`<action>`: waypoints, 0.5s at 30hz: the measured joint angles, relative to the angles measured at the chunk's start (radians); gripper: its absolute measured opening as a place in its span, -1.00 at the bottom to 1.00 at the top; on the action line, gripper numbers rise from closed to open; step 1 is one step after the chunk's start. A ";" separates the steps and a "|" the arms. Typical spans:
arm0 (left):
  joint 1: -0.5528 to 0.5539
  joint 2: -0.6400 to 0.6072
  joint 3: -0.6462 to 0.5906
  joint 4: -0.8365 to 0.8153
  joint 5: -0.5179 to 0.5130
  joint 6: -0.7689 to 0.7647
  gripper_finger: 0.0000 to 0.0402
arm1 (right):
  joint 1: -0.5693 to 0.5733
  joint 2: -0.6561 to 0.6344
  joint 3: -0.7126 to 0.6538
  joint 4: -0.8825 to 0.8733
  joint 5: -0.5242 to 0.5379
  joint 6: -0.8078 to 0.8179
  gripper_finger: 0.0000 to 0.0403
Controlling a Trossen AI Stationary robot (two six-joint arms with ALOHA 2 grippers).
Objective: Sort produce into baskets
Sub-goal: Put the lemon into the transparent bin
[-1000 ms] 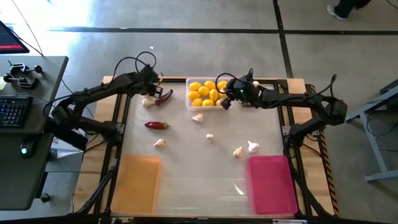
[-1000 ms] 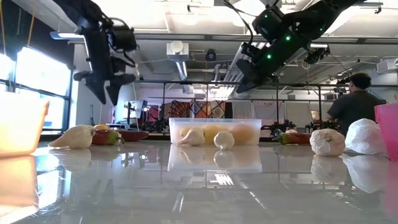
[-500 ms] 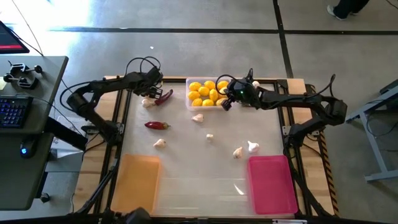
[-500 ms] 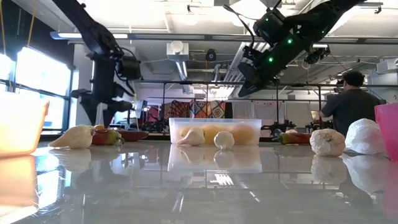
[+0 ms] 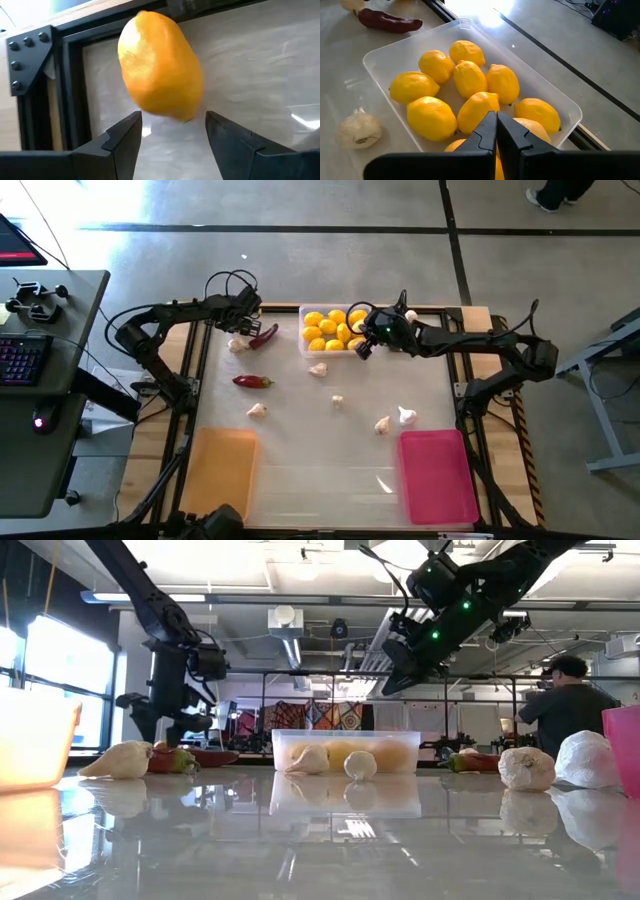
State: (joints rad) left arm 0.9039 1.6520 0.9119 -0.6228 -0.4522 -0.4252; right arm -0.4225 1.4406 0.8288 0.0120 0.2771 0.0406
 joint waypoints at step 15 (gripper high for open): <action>-0.014 0.000 0.098 -0.122 0.005 0.061 0.03 | 0.000 0.000 0.000 0.000 0.000 0.003 -1.00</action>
State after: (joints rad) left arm 0.8895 1.6520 1.0103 -0.7444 -0.4472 -0.3645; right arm -0.4225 1.4406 0.8288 0.0120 0.2771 0.0437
